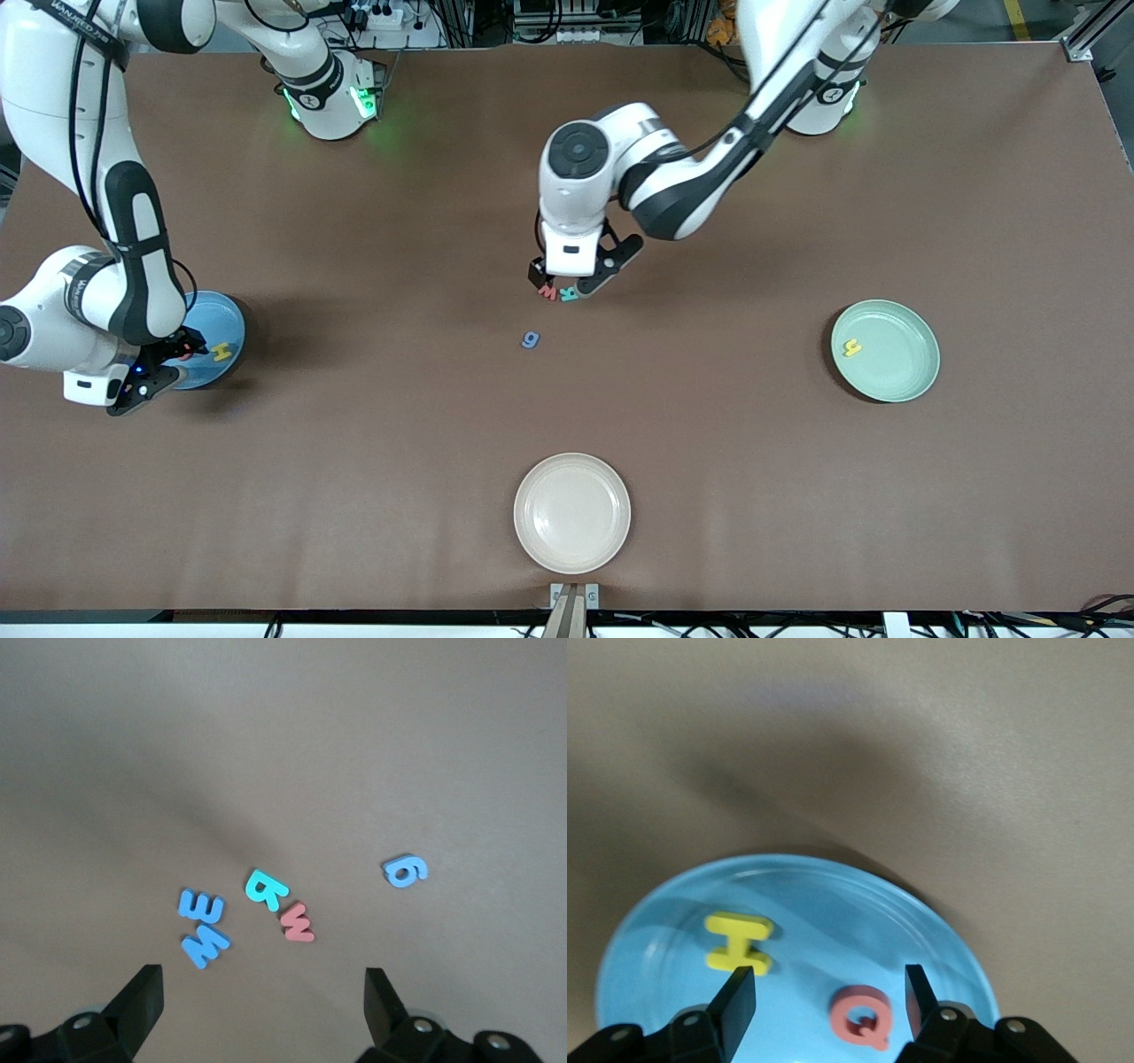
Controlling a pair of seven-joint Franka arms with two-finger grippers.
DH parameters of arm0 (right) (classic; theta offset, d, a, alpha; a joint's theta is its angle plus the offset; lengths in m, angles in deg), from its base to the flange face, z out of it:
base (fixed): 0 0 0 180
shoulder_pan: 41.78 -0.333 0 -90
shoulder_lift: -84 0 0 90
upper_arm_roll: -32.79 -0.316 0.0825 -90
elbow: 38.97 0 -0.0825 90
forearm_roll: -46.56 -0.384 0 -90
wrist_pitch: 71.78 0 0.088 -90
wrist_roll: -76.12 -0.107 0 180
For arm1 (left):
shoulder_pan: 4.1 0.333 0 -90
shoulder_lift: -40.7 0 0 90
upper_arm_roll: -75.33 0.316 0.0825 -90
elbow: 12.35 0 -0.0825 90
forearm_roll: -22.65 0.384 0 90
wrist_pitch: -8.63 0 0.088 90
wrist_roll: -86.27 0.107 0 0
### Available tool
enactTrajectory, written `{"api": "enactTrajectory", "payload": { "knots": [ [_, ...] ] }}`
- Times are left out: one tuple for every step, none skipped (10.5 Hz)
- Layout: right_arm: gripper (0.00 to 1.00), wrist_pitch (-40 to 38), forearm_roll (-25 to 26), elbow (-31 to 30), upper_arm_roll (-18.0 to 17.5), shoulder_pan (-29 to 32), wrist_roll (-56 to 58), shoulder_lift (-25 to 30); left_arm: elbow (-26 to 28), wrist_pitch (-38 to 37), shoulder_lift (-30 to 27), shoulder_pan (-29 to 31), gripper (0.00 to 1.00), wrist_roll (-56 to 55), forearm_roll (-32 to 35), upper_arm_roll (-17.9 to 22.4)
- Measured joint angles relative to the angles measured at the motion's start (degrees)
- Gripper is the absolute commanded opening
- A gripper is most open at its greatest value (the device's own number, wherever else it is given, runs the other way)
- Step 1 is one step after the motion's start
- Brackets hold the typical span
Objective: Sort uppercase to blue plate, lowercase to green plate
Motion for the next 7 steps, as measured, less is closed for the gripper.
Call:
{"api": "enactTrajectory", "payload": {
  "knots": [
    [0.77,-2.3,0.0,0.9,0.0,-0.4,-2.9,0.1,-0.9,0.2,1.7,-2.6,1.00,-0.8,0.0,2.4],
    [0.84,-4.8,0.0,2.2,0.0,-0.8,-5.9,0.2,-1.6,0.9,3.3,-4.2,1.00,-1.0,0.0,3.7],
    [0.90,-7.4,0.0,3.6,-0.1,-1.3,-9.1,0.5,-1.9,1.8,4.5,-4.9,1.00,-1.1,0.0,4.3],
    [0.97,-9.3,0.0,4.7,-0.1,-1.8,-12.4,0.8,-2.1,2.9,5.4,-5.1,1.00,-1.1,0.0,4.7],
    [1.00,-10.0,0.0,5.3,-0.1,-2.5,-15.4,1.1,-2.3,4.1,6.1,-5.5,1.00,-1.1,0.0,5.2],
    [1.00,-10.2,-0.1,5.6,-0.1,-3.5,-18.0,1.2,-2.9,5.6,6.8,-5.9,1.00,-1.1,0.0,5.9],
    [1.00,-10.3,-0.1,5.8,-0.2,-4.4,-20.3,1.3,-3.9,6.6,7.8,-6.0,1.00,-1.1,0.0,6.3]
  ]
}}
